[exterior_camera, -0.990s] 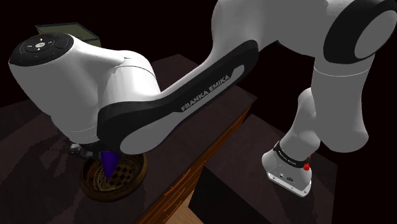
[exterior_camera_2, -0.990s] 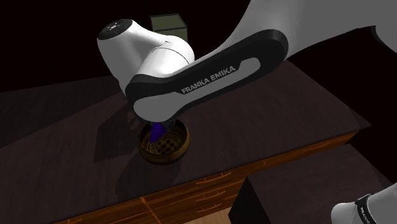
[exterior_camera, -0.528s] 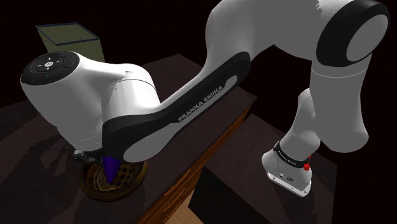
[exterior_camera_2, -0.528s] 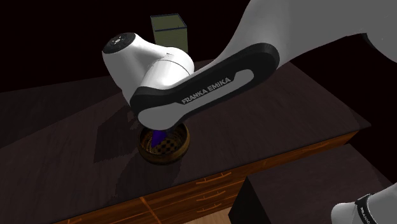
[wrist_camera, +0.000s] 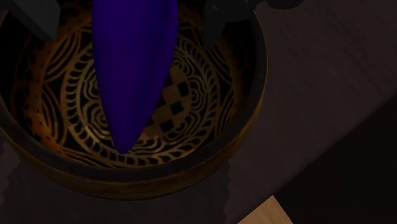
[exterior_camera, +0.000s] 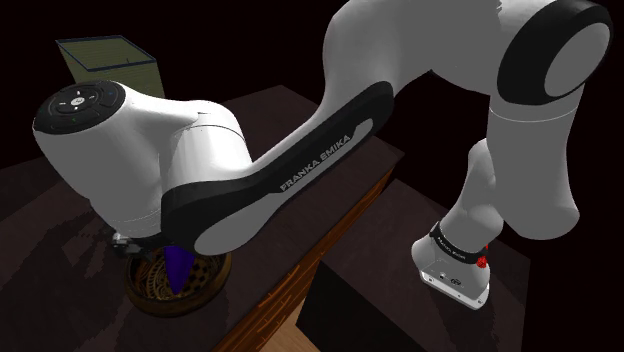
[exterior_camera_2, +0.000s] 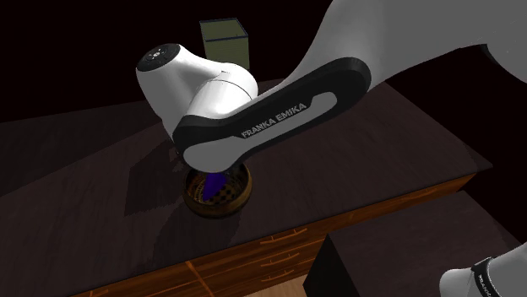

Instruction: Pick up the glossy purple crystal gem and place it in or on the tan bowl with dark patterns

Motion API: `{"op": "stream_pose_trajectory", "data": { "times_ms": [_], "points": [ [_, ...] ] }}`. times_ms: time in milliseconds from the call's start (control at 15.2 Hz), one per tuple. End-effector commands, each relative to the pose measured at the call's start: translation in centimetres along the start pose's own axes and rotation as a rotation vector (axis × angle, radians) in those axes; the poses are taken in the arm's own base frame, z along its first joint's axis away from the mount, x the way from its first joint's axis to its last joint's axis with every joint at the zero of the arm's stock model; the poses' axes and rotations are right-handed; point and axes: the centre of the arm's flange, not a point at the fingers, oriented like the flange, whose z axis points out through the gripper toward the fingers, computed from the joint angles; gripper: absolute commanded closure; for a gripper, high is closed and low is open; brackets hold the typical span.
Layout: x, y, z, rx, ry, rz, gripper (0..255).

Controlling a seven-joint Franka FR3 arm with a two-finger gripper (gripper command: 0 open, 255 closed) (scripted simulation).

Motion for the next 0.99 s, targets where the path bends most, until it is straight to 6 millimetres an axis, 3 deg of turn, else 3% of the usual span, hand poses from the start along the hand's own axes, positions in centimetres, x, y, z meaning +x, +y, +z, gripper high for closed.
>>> {"op": "stream_pose_trajectory", "data": {
  "times_ms": [0,132,396,924],
  "points": [
    [0.0,0.0,0.0,0.0,0.0,0.0,0],
    [0.0,0.0,0.0,0.0,0.0,0.0,0],
    [0.0,0.0,-5.0,0.0,0.0,0.0,0],
    [0.0,0.0,-5.0,0.0,0.0,0.0,0]
  ]
}}
